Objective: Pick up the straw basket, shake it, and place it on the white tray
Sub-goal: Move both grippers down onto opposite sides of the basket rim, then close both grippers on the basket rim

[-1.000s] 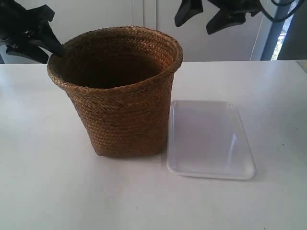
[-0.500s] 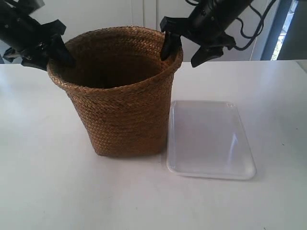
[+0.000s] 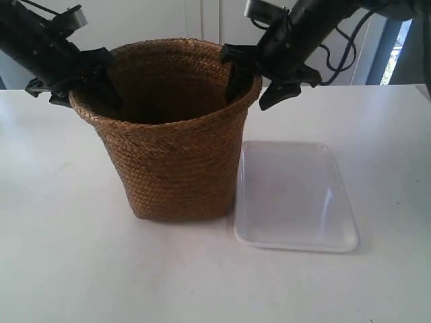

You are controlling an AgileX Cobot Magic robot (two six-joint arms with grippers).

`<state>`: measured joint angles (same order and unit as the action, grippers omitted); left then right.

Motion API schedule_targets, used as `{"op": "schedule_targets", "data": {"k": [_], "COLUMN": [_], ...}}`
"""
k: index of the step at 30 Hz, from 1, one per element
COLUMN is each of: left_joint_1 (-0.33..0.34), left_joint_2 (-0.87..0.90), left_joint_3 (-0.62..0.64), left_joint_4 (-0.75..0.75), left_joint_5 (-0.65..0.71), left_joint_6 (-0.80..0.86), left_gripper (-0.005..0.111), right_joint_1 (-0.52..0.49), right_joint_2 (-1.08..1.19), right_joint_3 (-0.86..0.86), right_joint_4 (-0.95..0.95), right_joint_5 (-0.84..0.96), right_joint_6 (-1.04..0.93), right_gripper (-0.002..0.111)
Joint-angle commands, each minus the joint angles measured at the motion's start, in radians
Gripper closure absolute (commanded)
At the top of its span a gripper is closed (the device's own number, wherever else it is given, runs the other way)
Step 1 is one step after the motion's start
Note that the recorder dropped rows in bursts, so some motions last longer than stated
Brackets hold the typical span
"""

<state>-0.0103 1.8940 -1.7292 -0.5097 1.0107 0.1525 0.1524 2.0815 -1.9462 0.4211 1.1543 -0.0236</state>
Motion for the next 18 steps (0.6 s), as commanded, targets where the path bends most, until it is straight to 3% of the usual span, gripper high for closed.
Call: {"op": "schedule_targets", "data": {"k": [1, 4, 8, 9, 13, 18], "left_joint_1": [-0.001, -0.001, -0.001, -0.001, -0.003, -0.003], "left_joint_2": [0.000, 0.000, 0.000, 0.000, -0.029, -0.148], "left_joint_3": [-0.005, -0.005, -0.005, -0.005, -0.005, 0.019], "left_joint_4": [-0.014, -0.014, -0.033, -0.036, -0.036, -0.036], "left_joint_5": [0.005, -0.002, -0.001, 0.009, 0.019, -0.067], "left_joint_6": [-0.001, -0.001, 0.002, 0.007, 0.024, 0.030], "left_gripper": [0.052, 0.056, 0.094, 0.106, 0.107, 0.107], "right_joint_1": [0.009, 0.009, 0.009, 0.009, 0.022, 0.081], "right_joint_2": [0.017, 0.019, 0.008, 0.000, -0.050, -0.200], "right_joint_3": [-0.007, -0.007, -0.009, -0.009, 0.000, 0.105], "right_joint_4": [-0.006, -0.008, -0.006, -0.004, -0.031, -0.097], "right_joint_5": [0.013, 0.001, -0.009, -0.009, -0.033, -0.225], "right_joint_6": [0.002, 0.002, 0.000, 0.003, 0.001, 0.001], "right_gripper": [0.055, 0.070, 0.105, 0.108, 0.108, 0.108]}}
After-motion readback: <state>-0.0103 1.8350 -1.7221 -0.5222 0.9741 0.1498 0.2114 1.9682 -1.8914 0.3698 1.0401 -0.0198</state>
